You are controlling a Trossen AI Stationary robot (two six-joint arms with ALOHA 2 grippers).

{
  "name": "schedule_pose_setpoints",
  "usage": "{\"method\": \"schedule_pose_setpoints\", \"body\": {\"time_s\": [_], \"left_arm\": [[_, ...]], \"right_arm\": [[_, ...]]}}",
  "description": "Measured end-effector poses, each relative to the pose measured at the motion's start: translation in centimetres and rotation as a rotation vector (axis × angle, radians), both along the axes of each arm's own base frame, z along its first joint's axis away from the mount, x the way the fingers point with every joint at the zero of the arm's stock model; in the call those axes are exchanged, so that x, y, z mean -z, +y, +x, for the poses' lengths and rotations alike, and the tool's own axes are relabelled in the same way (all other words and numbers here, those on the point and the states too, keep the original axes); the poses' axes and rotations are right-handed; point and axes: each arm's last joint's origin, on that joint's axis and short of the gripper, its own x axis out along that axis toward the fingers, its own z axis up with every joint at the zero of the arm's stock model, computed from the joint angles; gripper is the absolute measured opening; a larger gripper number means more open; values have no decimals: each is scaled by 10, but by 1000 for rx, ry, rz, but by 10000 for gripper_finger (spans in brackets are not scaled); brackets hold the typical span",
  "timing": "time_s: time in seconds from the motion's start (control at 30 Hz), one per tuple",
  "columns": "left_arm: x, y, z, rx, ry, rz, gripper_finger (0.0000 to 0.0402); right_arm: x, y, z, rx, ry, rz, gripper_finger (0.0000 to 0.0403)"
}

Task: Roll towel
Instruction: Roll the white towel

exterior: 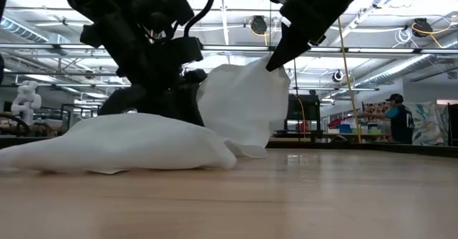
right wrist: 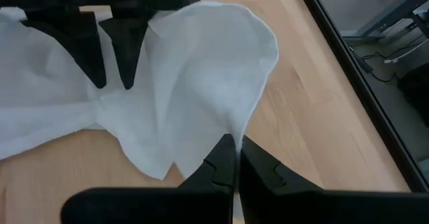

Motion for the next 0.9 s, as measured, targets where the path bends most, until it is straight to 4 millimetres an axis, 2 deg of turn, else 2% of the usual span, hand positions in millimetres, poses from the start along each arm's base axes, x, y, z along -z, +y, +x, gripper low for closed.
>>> {"method": "schedule_pose_setpoints", "body": {"time_s": [0.1, 0.2, 0.33, 0.43, 0.67, 0.9], "left_arm": [[5, 3, 3, 34, 2, -14, 146], [9, 5, 6, 44, 1, -2, 127], [14, 8, 10, 41, 24, 12, 61], [9, 9, 13, 35, 1, 10, 11], [-29, 1, 8, 7, -116, -5, 4], [-74, 1, -4, -52, -261, -106, 7]], "right_arm": [[-1, 0, 1, 0, -13, 2, 0], [-1, 0, 2, -4, -20, 3, 0], [-1, 1, 2, -31, -21, 36, 0], [-1, 1, 2, -34, -20, 39, 0], [0, 2, 1, -29, -9, 52, 0], [-2, 5, 4, -66, -52, 170, 0]]}}
